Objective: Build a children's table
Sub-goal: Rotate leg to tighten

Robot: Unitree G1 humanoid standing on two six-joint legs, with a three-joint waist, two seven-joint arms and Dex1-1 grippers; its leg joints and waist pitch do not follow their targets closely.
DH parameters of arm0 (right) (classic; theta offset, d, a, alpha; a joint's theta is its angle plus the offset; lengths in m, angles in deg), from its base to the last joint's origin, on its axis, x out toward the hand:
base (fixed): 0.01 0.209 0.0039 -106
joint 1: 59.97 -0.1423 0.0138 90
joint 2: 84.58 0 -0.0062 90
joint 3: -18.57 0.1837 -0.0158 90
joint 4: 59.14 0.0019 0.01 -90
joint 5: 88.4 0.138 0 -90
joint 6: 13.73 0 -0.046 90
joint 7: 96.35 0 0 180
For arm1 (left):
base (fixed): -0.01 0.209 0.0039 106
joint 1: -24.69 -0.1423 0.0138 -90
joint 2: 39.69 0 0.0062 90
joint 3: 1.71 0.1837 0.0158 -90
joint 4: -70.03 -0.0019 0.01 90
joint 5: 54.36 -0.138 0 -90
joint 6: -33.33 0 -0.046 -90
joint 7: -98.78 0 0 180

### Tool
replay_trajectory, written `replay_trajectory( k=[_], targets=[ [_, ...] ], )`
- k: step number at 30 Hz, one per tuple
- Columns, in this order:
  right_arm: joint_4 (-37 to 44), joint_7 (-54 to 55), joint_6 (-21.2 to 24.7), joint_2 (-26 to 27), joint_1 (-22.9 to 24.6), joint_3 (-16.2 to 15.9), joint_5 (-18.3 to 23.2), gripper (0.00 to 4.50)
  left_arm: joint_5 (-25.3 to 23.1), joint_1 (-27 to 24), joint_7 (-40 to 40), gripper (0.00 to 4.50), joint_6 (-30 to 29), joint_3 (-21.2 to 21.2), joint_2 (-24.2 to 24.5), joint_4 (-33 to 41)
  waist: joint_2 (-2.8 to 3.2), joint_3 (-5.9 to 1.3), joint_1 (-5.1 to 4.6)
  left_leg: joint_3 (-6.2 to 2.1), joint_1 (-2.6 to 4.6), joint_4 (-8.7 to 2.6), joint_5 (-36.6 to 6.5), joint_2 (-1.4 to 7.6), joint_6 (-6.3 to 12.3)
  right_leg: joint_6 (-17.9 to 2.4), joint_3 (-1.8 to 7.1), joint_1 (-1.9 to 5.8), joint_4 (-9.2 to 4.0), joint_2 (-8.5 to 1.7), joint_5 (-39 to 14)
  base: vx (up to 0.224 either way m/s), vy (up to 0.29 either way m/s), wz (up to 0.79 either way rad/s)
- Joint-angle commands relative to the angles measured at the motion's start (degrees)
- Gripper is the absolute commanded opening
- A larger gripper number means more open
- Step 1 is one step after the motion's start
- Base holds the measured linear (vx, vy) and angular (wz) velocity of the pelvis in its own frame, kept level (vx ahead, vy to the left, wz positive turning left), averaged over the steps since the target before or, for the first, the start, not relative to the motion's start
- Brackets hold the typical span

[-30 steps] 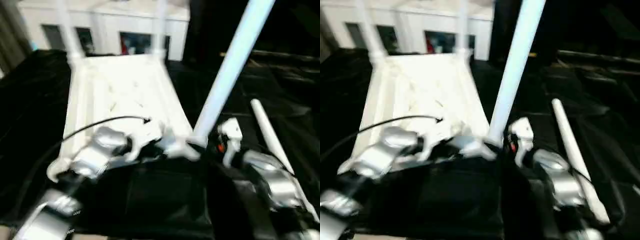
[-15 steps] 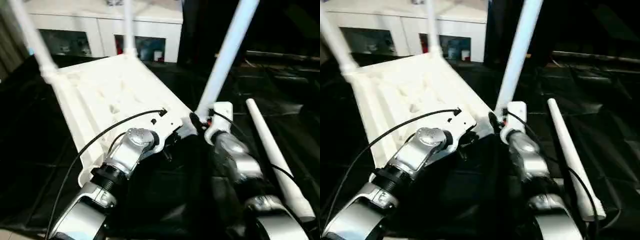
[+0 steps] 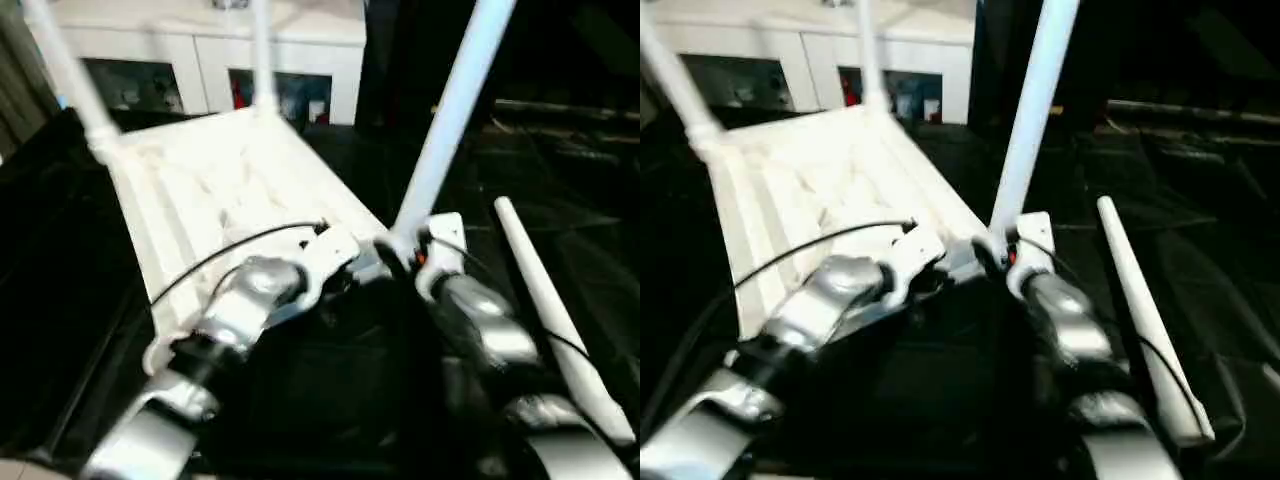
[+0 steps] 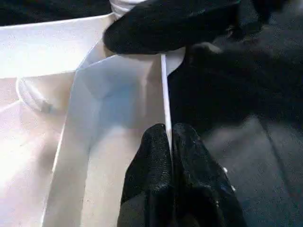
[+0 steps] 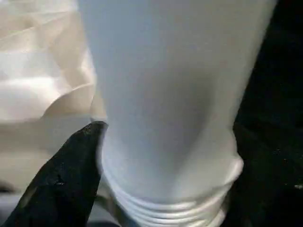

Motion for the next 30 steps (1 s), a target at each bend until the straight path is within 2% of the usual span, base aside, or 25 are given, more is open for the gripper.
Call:
replay_trajectory(
  k=[1,3,5,6,11,17,21,22,26,27,30],
  targets=[
    [5.37,-6.85,0.98,-2.64,1.79,-1.12,1.43,3.88,3.13,-1.25,6.77,0.0,5.51,0.93,1.51,3.4,-0.77,-3.98,0.36,-0.43,0.15,-3.81,-8.59,1.92,5.45,-11.29,2.83,3.56,-4.44,-3.34,-13.24,0.0,0.0,0.0],
    [8.25,-9.97,1.7,-4.23,3.25,-1.79,2.24,3.88,3.99,-1.75,9.24,0.0,5.54,0.94,2.52,4.52,-0.65,-3.95,0.46,-0.48,0.28,-3.92,-8.87,2.09,5.05,-11.01,2.85,3.32,-4.41,-3.35,-14.4,0.0,0.0,0.0],
    [13.01,-14.72,3.11,-7.39,5.81,-3.42,3.12,3.88,4.98,-2.24,12.42,0.0,4.96,0.92,4.1,5.8,-0.61,-3.89,1.03,-0.41,0.67,-3.94,-9.03,2.25,4.67,-11.18,2.99,3.11,-4.39,-3.28,-14.14,0.0,0.0,0.0],
    [15.52,-17.62,3.56,-9.45,7.34,-4.85,3.07,3.88,5.0,-2.41,13.74,0.0,4.91,1.0,5.03,6.08,-0.62,-3.79,1.2,-0.42,0.52,-4.05,-9.18,2.28,4.64,-11.09,3.01,3.16,-4.3,-3.22,-14.25,0.0,0.0,0.0],
    [19.95,-23.68,4.28,-12.75,10.41,-5.51,3.49,3.88,6.4,-3.12,18.15,0.0,6.58,1.24,6.93,6.18,-0.81,-3.72,1.32,-0.55,0.33,-4.17,-10.53,2.15,3.97,-9.58,3.02,3.17,-4.7,-3.4,-17.63,0.0,0.0,0.0],
    [22.81,-26.48,5.61,-14.63,11.9,-6.56,3.83,3.88,6.4,-3.53,18.65,0.0,6.9,0.8,7.19,6.14,-0.89,-3.74,1.29,-0.54,0.26,-4.11,-9.51,2.16,4.0,-9.9,2.97,3.12,-4.6,-3.37,-16.7,0.0,0.0,0.0],
    [21.93,-26.25,6.78,-14.03,11.57,-6.03,4.41,3.5,5.9,-3.6,18.87,0.0,6.26,1.22,7.58,6.04,-1.03,-3.79,1.35,-0.56,0.22,-4.07,-9.06,2.13,3.93,-9.75,2.94,3.12,-4.59,-3.43,-17.19,0.0,0.0,0.0],
    [21.77,-26.36,6.85,-13.73,11.54,-5.85,4.32,3.27,5.97,-3.71,18.95,0.0,6.42,1.25,7.62,6.14,-1.02,-3.82,1.33,-0.59,0.18,-4.07,-8.82,2.15,3.92,-9.75,2.94,3.14,-4.51,-3.42,-16.9,0.0,0.0,0.0],
    [21.74,-26.78,7.15,-13.36,11.8,-5.93,3.99,3.11,5.9,-4.01,19.21,0.0,6.57,1.15,7.84,6.32,-1.11,-3.79,1.37,-0.56,0.21,-4.06,-8.81,2.12,3.93,-9.6,2.94,3.11,-4.55,-3.44,-17.26,0.0,0.0,0.0],
    [21.77,-26.83,7.22,-13.42,11.86,-6.03,4.07,2.88,5.9,-4.02,19.18,0.0,6.55,1.11,7.83,6.31,-1.07,-3.74,1.34,-0.55,0.2,-4.08,-8.88,2.13,3.91,-9.58,2.94,3.08,-4.58,-3.41,-17.34,0.0,0.0,0.0],
    [21.8,-26.68,7.26,-13.41,12.02,-6.18,4.22,2.83,5.9,-4.06,19.16,0.0,6.58,1.08,7.91,6.28,-1.14,-3.83,1.31,-0.55,0.19,-4.03,-8.41,2.11,3.95,-9.66,2.95,3.14,-4.46,-3.38,-16.47,0.0,0.0,0.0]
  ],
)
